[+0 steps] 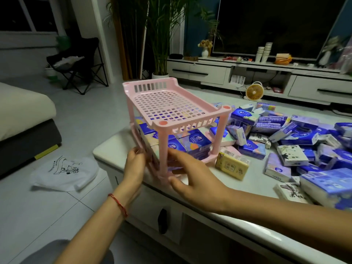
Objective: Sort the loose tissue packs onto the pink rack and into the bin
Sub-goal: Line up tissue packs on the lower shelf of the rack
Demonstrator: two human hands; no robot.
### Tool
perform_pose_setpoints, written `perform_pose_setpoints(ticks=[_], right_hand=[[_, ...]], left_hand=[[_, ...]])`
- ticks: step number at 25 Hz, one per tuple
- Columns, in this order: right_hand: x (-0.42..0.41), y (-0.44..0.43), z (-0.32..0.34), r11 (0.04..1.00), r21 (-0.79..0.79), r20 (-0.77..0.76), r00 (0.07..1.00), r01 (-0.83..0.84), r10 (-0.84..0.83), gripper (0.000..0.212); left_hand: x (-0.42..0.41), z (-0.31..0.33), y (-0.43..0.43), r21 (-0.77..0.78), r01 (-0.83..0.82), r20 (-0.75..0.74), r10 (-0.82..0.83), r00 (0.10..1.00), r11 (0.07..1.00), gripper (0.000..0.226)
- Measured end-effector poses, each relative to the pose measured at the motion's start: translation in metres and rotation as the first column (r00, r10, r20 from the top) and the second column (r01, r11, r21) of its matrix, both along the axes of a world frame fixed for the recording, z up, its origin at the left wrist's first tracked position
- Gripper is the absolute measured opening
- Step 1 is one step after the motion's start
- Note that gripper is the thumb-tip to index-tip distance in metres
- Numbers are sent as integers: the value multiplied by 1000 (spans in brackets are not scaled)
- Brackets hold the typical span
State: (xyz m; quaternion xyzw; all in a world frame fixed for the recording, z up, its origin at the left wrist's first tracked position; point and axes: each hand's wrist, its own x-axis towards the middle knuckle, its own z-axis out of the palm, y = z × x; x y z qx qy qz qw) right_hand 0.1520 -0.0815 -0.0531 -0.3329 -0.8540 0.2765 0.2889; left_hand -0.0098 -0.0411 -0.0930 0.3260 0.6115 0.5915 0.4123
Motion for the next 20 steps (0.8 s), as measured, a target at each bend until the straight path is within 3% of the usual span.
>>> perform_pose_setpoints(ticks=[3, 5, 8, 10, 13, 20], right_hand=[[5, 7, 7, 998, 25, 182, 982, -57, 51, 68], [16, 21, 8, 969, 246, 226, 971, 18, -76, 59], [35, 47, -3, 780, 623, 313, 893, 64, -323, 47], [39, 55, -10, 687, 727, 404, 807, 3, -431, 37], [36, 56, -10, 611, 788, 457, 734, -74, -502, 26], [28, 64, -7, 661, 749, 494, 703, -47, -511, 34]], left_hand=[[-7, 8, 3, 10, 38, 88, -39, 995, 999, 31], [4, 6, -7, 39, 12, 7, -13, 1000, 999, 40], [36, 6, -39, 127, 13, -154, 7, 988, 992, 54], [49, 9, -51, 229, 92, -151, -58, 987, 969, 60], [51, 9, -47, 310, 127, -160, -80, 984, 942, 67], [47, 0, -40, 338, 156, -173, -102, 980, 928, 61]])
